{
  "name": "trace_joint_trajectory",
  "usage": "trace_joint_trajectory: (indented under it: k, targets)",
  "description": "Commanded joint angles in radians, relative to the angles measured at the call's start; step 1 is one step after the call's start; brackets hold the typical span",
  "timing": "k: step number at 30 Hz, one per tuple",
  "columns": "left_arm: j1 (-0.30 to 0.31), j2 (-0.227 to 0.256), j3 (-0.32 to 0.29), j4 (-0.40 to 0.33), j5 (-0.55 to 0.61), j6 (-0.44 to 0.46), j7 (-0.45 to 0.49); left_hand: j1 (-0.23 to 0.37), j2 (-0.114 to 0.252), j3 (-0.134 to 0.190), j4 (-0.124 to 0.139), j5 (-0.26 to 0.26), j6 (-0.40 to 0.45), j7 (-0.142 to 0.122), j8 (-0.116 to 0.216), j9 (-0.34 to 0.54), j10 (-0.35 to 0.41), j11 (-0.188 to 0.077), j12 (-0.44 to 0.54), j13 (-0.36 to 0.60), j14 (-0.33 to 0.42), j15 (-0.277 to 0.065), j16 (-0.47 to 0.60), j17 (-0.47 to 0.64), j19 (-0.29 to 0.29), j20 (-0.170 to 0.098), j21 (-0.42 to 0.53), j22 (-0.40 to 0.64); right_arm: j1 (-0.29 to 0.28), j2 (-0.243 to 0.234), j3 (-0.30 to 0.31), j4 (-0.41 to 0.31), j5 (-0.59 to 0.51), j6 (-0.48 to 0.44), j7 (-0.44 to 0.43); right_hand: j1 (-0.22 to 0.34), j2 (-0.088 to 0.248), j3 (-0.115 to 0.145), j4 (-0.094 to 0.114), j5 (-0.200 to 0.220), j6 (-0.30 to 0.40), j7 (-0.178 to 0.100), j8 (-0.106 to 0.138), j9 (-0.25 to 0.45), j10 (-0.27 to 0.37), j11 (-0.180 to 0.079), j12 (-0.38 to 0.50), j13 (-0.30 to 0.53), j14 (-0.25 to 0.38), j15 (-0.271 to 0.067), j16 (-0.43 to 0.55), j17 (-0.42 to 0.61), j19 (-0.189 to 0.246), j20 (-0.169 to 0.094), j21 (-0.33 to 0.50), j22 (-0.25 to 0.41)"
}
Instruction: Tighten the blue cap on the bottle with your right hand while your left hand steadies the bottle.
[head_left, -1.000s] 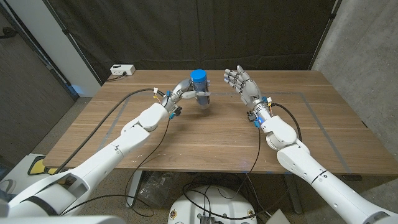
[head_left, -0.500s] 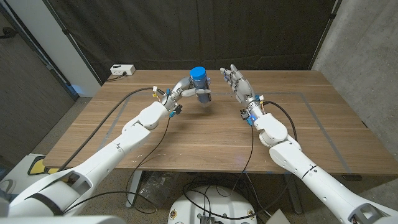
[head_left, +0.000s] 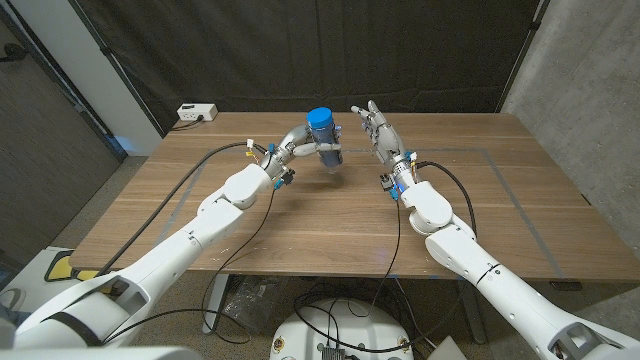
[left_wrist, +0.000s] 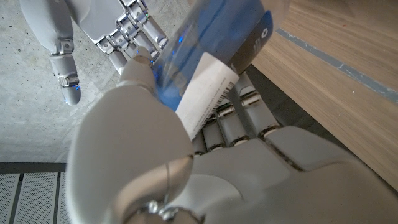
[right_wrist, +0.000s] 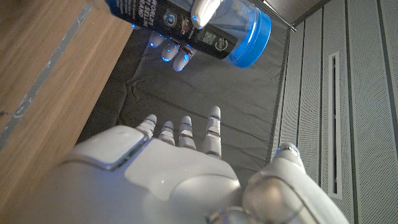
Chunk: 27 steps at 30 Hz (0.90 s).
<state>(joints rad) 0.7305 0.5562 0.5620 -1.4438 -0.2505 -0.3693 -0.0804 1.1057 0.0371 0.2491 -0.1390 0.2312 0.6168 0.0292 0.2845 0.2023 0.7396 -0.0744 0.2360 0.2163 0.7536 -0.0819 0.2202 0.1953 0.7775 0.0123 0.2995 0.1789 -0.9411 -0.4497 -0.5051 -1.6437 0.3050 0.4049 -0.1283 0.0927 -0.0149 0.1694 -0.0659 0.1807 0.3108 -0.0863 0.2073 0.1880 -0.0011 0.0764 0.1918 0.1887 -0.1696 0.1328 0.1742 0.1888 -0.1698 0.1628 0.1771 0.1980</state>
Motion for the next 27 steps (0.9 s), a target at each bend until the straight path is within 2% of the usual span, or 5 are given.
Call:
trace_joint_trajectory:
  k: [1,9,15,21,27]
  targets:
    - [-0.006,0.017,0.012,-0.055,-0.025,0.097,-0.031,0.109,0.115,0.015,0.007,-0.002,0.037,0.035,-0.002,0.004,-0.001,0.000,-0.003,0.001,0.006,0.008,-0.004,0.002,0.022,-0.016,0.000,0.001,0.000,-0.026,-0.008,-0.049,-0.131,-0.039,-0.070,-0.026,-0.006,-0.013,0.011,0.009,0.016,-0.013,0.006,0.004,-0.018,-0.005,0.003,0.002,-0.075,-0.011,0.007,0.005,-0.258,-0.009,0.006,0.003]
    - [-0.020,0.025,0.026,-0.079,-0.012,0.132,-0.041,0.105,0.113,0.017,0.009,-0.002,0.037,0.037,-0.005,0.004,-0.003,0.004,-0.006,0.002,0.004,0.008,-0.007,0.002,0.018,-0.013,-0.003,0.001,0.007,-0.049,-0.013,-0.066,-0.116,-0.068,-0.036,-0.045,-0.011,-0.023,0.020,0.011,0.028,-0.014,0.008,0.004,-0.021,-0.001,0.005,0.002,-0.079,-0.012,0.009,0.006,-0.260,-0.008,0.012,0.003]
    - [-0.019,0.038,0.034,-0.124,0.016,0.177,-0.022,0.104,0.113,0.020,0.010,-0.002,0.038,0.038,-0.007,0.004,-0.001,0.007,-0.006,0.002,0.005,0.010,-0.008,0.002,0.016,-0.012,-0.005,0.001,0.002,-0.070,-0.007,-0.080,-0.097,-0.089,-0.021,-0.059,-0.017,-0.033,0.027,0.015,0.034,0.006,0.007,0.004,-0.006,0.011,0.014,0.002,-0.070,-0.007,0.014,0.005,-0.245,-0.002,0.023,0.003]
    - [-0.025,0.035,0.042,-0.124,0.018,0.186,-0.027,0.103,0.114,0.023,0.010,-0.002,0.041,0.037,-0.008,0.004,0.000,0.002,-0.007,0.002,0.006,0.007,-0.009,0.002,0.016,-0.013,-0.006,0.002,0.005,-0.084,-0.003,-0.082,-0.092,-0.093,-0.009,-0.060,-0.019,-0.036,0.029,0.017,0.043,0.021,0.009,0.004,0.002,0.012,0.018,0.002,-0.059,-0.008,0.018,0.004,-0.233,0.004,0.030,0.003]
    - [-0.029,0.026,0.048,-0.110,0.012,0.181,-0.036,0.101,0.114,0.025,0.012,-0.002,0.041,0.037,-0.010,0.004,0.003,0.003,-0.008,0.002,0.007,0.007,-0.009,0.002,0.016,-0.013,-0.007,0.002,0.009,-0.088,-0.002,-0.084,-0.089,-0.098,-0.006,-0.059,-0.018,-0.037,0.029,0.019,0.048,0.024,0.010,0.004,0.007,0.014,0.021,0.002,-0.054,-0.008,0.019,0.003,-0.224,0.004,0.034,0.003]
